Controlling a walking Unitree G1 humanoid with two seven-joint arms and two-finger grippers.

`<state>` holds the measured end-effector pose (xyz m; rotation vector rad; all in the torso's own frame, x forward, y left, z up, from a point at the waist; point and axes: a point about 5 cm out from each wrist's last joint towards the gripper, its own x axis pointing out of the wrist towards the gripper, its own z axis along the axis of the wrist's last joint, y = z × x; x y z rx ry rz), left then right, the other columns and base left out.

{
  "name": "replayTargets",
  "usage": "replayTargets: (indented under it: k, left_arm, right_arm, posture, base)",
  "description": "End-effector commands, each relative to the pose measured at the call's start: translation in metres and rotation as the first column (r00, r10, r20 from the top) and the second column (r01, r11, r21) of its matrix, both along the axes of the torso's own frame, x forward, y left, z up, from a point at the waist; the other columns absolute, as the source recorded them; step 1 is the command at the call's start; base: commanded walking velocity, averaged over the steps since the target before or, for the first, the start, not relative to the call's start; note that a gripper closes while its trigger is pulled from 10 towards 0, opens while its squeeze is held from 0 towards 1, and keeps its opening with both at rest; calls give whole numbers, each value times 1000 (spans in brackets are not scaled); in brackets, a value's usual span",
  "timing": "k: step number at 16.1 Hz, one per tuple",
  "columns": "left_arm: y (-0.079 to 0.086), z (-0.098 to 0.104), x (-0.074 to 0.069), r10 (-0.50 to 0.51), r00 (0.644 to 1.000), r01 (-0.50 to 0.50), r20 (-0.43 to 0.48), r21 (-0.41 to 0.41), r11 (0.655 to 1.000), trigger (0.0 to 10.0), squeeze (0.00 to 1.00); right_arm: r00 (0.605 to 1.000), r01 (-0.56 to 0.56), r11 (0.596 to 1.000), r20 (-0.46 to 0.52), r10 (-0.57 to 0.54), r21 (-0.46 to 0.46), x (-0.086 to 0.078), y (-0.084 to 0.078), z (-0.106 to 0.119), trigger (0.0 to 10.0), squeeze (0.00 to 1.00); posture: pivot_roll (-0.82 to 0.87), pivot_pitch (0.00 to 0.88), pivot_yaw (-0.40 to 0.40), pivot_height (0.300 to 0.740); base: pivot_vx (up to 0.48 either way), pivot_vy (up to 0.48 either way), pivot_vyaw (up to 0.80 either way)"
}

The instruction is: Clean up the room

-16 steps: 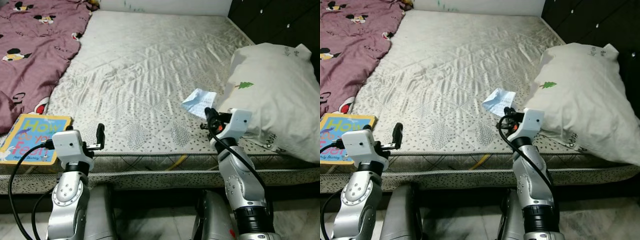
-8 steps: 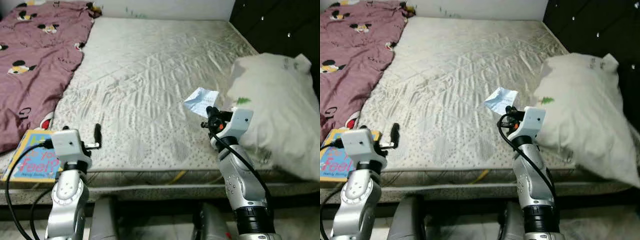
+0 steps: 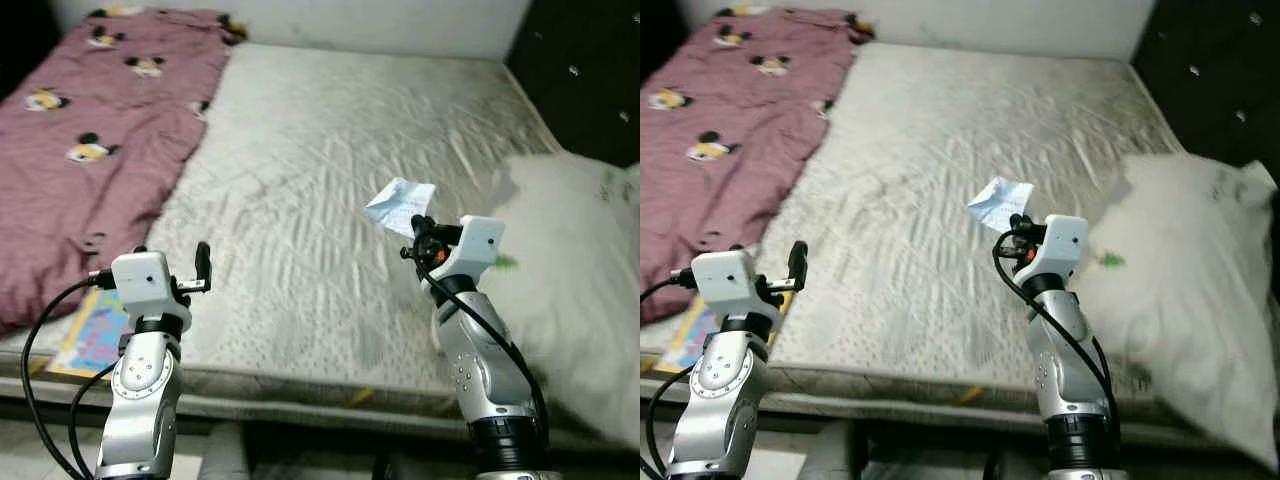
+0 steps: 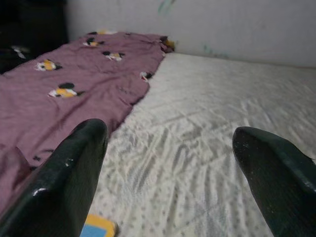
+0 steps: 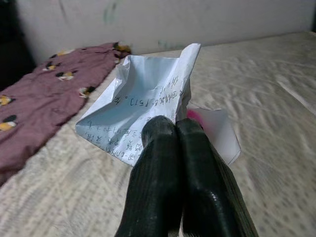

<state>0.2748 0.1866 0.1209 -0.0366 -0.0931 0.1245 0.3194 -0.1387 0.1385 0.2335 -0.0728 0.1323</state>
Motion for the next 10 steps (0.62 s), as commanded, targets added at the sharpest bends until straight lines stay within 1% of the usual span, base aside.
replayTargets:
  k: [1, 2, 4, 6, 10]
  left_arm:
    - [-1, -1, 1, -8, 1000, 8, -10, -1, 1000, 10000, 0]
    - [0, -1, 0, -6, 1000, 6, -7, -1, 1000, 10000, 0]
    - [-1, -1, -1, -6, 1000, 6, -7, -2, 1000, 10000, 0]
    - [-3, -1, -1, -15, 1000, 15, -9, -5, 1000, 10000, 0]
    - [-4, -1, 0, -13, 1000, 12, -8, -9, 1000, 10000, 0]
  right_arm:
    - [1000, -1, 1000, 4, 1, -6, -1, 1, 2, 10000, 0]
    - [1000, -5, 1000, 4, 5, -8, -1, 1, 3, 10000, 0]
    - [1000, -5, 1000, 6, 5, -10, -1, 1, 3, 10000, 0]
    - [1000, 1, 1000, 3, -1, -11, 0, 0, 2, 10000, 0]
    - [1000, 7, 1000, 0, -7, -14, -1, 0, 2, 10000, 0]
  posture:
    - [-25, 32, -50, 713]
    - [-24, 35, -51, 728]
    - [-24, 38, -50, 740]
    - [-25, 41, -47, 740]
    - [-28, 44, -48, 740]
  base:
    - [0, 0, 0]
    - [0, 0, 0]
    - [0, 0, 0]
    - [0, 0, 0]
    - [0, 0, 0]
